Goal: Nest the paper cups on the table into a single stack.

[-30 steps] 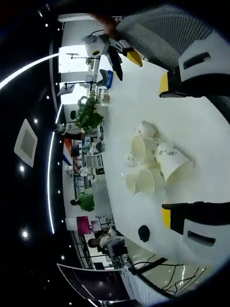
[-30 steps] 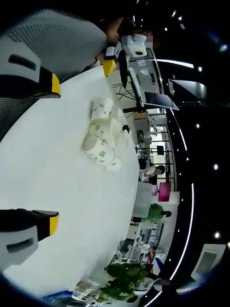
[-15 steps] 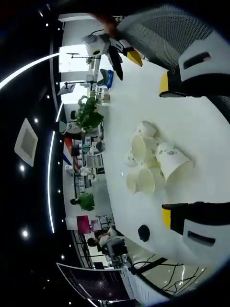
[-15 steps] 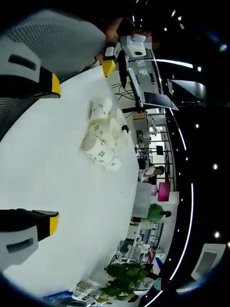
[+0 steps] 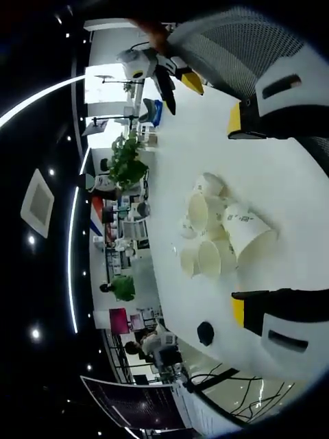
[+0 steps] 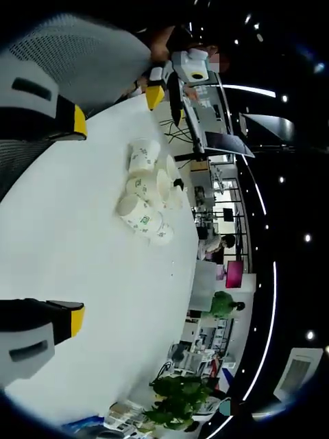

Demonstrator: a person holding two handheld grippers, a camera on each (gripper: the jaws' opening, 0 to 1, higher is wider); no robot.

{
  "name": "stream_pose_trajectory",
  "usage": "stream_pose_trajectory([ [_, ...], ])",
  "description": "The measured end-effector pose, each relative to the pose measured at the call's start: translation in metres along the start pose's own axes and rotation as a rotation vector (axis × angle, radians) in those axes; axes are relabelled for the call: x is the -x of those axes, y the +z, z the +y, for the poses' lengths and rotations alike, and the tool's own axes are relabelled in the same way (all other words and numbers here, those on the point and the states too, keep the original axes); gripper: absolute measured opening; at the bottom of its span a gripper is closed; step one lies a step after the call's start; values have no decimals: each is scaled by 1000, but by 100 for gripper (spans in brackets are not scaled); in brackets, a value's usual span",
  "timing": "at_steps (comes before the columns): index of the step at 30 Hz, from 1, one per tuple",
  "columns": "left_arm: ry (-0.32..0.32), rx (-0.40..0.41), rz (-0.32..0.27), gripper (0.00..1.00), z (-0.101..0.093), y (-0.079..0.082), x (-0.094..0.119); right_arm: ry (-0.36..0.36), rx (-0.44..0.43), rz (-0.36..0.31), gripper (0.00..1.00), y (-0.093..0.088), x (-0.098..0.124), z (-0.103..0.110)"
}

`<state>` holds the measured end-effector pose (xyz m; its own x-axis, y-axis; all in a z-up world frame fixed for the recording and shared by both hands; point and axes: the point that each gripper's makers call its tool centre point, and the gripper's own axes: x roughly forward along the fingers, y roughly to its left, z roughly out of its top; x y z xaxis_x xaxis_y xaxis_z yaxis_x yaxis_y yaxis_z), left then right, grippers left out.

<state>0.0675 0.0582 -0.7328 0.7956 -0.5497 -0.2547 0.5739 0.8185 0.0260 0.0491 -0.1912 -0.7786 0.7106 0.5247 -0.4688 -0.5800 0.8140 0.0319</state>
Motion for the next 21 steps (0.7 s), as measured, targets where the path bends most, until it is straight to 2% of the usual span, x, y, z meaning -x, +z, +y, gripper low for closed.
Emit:
stream_pose_trajectory([
  [21,2,4,10,90,1,-2,0,0,-6,4,97,-1,0,-1],
])
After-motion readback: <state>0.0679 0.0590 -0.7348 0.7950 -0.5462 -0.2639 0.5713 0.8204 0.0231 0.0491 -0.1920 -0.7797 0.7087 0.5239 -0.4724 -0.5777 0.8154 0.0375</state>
